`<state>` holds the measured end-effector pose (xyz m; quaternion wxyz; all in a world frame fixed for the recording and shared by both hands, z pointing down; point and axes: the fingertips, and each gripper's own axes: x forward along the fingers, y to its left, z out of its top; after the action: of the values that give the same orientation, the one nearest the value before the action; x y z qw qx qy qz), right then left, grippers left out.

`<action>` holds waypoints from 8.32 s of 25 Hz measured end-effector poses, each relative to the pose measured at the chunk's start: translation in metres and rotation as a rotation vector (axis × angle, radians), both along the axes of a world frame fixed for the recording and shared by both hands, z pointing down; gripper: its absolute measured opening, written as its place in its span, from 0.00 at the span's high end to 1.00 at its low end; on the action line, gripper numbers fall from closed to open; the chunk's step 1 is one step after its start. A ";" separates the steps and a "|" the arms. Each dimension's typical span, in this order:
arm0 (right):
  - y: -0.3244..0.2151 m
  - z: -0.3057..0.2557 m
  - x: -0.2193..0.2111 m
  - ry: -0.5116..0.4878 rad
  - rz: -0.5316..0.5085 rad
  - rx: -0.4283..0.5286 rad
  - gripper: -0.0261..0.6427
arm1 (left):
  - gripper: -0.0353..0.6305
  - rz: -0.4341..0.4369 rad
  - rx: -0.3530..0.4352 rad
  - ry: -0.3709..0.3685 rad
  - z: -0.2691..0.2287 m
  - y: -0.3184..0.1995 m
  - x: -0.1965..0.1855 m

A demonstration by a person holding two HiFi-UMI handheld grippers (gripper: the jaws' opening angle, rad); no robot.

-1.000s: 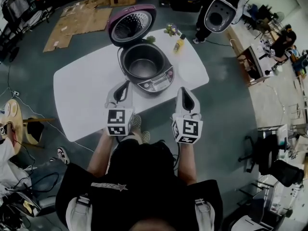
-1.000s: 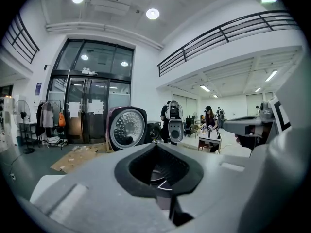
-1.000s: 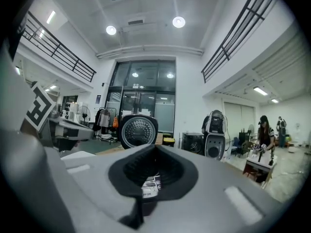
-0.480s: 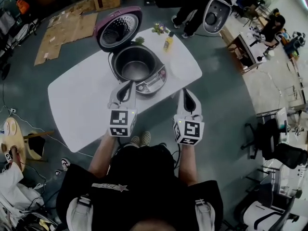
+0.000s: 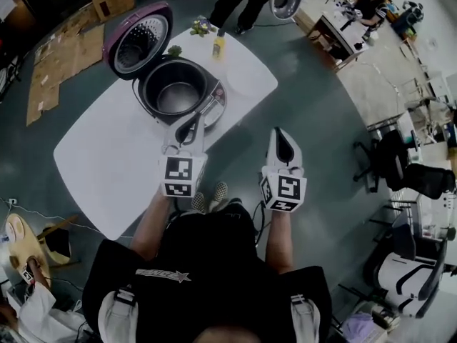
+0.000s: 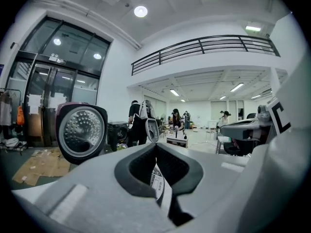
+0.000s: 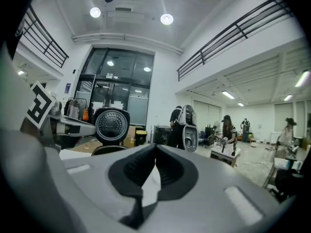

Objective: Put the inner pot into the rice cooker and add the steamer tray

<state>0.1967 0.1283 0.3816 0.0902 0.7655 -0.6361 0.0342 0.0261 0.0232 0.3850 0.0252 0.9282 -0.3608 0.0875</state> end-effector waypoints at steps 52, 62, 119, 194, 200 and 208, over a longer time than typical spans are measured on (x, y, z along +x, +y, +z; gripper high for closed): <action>-0.274 0.233 0.259 -0.191 -0.384 -0.443 0.71 | 0.62 -0.341 -0.472 -0.149 0.226 -0.176 0.250; -0.295 0.305 0.265 -0.194 -0.409 -0.553 0.71 | 0.61 -0.412 -0.587 -0.197 0.295 -0.177 0.237; -0.283 0.113 0.251 -0.090 -0.477 -0.193 0.81 | 0.73 -0.500 -0.211 -0.159 0.117 -0.174 0.221; -0.325 0.182 -0.096 0.053 -1.026 -0.547 0.81 | 0.71 -0.978 -0.571 -0.191 0.180 -0.114 -0.094; -0.320 0.184 -0.105 0.040 -1.042 -0.566 0.81 | 0.71 -0.974 -0.580 -0.155 0.179 -0.116 -0.095; -0.324 0.179 -0.103 0.039 -1.028 -0.541 0.81 | 0.70 -0.978 -0.571 -0.157 0.178 -0.117 -0.098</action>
<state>0.0934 -0.1953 0.5604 0.2995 0.3084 -0.8930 0.1333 -0.0719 -0.0936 0.5634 0.2859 0.6005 -0.7110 0.2283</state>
